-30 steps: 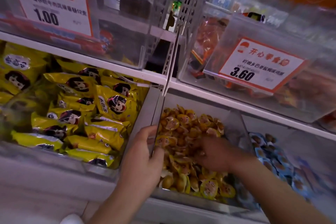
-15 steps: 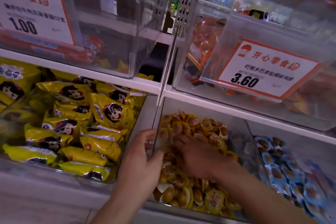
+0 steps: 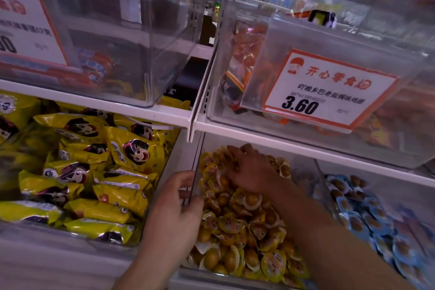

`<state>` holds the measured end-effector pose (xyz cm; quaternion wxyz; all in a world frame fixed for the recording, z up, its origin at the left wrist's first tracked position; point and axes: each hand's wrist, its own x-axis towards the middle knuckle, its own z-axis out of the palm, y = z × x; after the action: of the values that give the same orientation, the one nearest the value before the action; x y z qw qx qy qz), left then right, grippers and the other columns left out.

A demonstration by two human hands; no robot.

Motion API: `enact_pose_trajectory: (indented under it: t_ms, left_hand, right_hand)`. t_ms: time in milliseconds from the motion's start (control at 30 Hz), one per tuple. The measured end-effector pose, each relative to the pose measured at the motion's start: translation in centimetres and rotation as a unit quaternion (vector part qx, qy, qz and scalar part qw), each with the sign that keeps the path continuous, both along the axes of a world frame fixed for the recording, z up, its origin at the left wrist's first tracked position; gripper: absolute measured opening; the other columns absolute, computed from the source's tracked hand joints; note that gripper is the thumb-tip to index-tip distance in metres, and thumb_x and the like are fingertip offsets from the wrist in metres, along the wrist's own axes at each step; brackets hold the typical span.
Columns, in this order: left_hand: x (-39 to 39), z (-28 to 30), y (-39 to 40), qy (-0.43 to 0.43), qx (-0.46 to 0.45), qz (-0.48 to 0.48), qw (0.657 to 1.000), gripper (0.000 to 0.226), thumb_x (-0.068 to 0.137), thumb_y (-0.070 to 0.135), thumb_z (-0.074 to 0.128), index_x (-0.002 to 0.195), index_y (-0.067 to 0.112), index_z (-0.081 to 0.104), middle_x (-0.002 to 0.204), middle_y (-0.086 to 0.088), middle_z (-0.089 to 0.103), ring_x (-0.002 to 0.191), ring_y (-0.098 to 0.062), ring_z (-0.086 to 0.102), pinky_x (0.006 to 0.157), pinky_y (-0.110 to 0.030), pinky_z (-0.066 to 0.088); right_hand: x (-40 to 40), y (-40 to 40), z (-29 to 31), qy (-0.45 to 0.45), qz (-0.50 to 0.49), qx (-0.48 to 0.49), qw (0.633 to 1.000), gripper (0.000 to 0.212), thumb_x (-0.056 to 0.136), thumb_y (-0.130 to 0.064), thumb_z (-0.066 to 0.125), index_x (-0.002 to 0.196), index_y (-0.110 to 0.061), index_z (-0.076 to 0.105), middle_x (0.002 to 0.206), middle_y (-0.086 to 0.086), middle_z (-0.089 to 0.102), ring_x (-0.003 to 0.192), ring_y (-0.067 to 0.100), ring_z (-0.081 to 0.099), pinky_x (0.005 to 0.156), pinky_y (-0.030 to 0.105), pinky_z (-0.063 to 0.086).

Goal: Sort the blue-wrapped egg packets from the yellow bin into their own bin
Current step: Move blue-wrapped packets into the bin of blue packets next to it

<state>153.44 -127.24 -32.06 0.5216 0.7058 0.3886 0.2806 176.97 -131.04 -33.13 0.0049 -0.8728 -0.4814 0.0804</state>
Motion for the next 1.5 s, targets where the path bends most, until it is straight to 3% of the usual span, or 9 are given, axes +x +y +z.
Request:
enact_pose_trajectory:
  t_ms: [167,467,600,800,1000,1133,1300,1400,1500]
  left_hand:
    - [0.2,0.3,0.1,-0.007,-0.002,0.003,1.000,0.037,0.083,0.025,0.062,0.101,0.056,0.054,0.103,0.026,0.064,0.096,0.003,0.061,0.085,-0.031,0.051]
    - [0.3,0.0,0.2,-0.025,0.009,0.011,1.000,0.034,0.083,0.016,0.066,0.098,0.046,0.059,0.100,0.020,0.067,0.093,-0.001,0.063,0.084,-0.035,0.053]
    - [0.2,-0.1,0.2,-0.010,0.003,0.006,1.000,0.034,0.085,0.024,0.067,0.101,0.052,0.057,0.104,0.022,0.066,0.098,-0.002,0.062,0.087,-0.036,0.052]
    - [0.2,0.3,0.1,-0.002,-0.002,0.006,1.000,0.046,0.084,0.020,0.066,0.096,0.062,0.053,0.104,0.021,0.066,0.098,-0.004,0.063,0.086,-0.036,0.052]
    - [0.2,0.3,0.0,-0.004,-0.002,0.001,1.000,0.048,0.083,0.017,0.064,0.095,0.062,0.052,0.105,0.021,0.065,0.100,-0.004,0.062,0.089,-0.036,0.051]
    - [0.2,0.6,-0.1,-0.017,-0.003,0.002,1.000,0.039,0.081,0.025,0.062,0.094,0.060,0.054,0.099,0.026,0.065,0.094,0.001,0.062,0.082,-0.030,0.051]
    - [0.1,0.3,0.0,-0.019,0.003,-0.004,1.000,0.044,0.083,0.021,0.067,0.096,0.061,0.054,0.098,0.031,0.064,0.095,0.004,0.061,0.082,-0.026,0.048]
    - [0.2,0.1,0.2,-0.013,0.015,-0.005,1.000,0.052,0.082,0.015,0.066,0.096,0.064,0.053,0.100,0.030,0.065,0.095,0.003,0.062,0.080,-0.023,0.048]
    - [0.3,0.0,0.2,-0.019,0.018,-0.001,1.000,0.051,0.082,0.013,0.064,0.098,0.061,0.055,0.101,0.021,0.068,0.097,-0.003,0.064,0.086,-0.033,0.051]
  right_hand:
    - [-3.4,0.0,-0.6,0.134,-0.016,0.024,0.991,0.065,0.086,-0.057,0.054,0.146,-0.036,0.041,0.136,0.007,0.060,0.125,0.030,0.056,0.092,0.032,0.045]
    - [-9.4,-6.8,3.3,0.187,0.102,-0.044,0.976,0.065,0.086,-0.065,0.039,0.148,-0.049,0.028,0.152,-0.006,0.043,0.139,0.018,0.039,0.113,0.035,0.036]
    - [-4.4,-5.9,5.1,0.208,-0.036,0.153,0.965,0.032,0.094,-0.045,0.051,0.125,-0.045,0.063,0.127,-0.029,0.062,0.112,-0.003,0.060,0.093,0.013,0.044]
    - [0.3,-2.7,2.3,0.163,-0.288,0.092,0.939,0.033,0.098,-0.039,0.048,0.115,-0.015,0.062,0.131,0.019,0.059,0.120,0.037,0.055,0.091,0.036,0.042]
    - [0.4,-1.4,0.5,0.353,-0.349,0.220,0.840,0.033,0.092,-0.052,0.055,0.073,-0.025,0.061,0.088,0.005,0.074,0.067,0.011,0.070,0.047,0.019,0.044]
    - [-2.0,0.2,1.7,0.535,-0.292,0.243,0.755,0.033,0.089,-0.048,0.062,0.082,-0.020,0.078,0.073,0.002,0.077,0.064,0.016,0.074,0.055,0.023,0.055]
    - [-6.5,-2.2,2.4,0.306,-0.047,0.095,0.946,0.030,0.094,-0.036,0.048,0.113,-0.027,0.069,0.124,0.001,0.065,0.114,0.018,0.059,0.108,0.038,0.045]
    - [-9.3,-6.6,2.3,0.216,0.037,0.069,0.973,0.061,0.091,-0.040,0.044,0.150,-0.041,0.032,0.162,-0.017,0.018,0.147,0.012,0.026,0.115,0.020,0.019]
    - [-10.9,-10.0,2.0,0.128,0.070,0.053,0.988,0.055,0.092,-0.045,0.043,0.147,-0.043,0.036,0.161,-0.018,0.018,0.149,0.012,0.020,0.122,0.031,0.018]
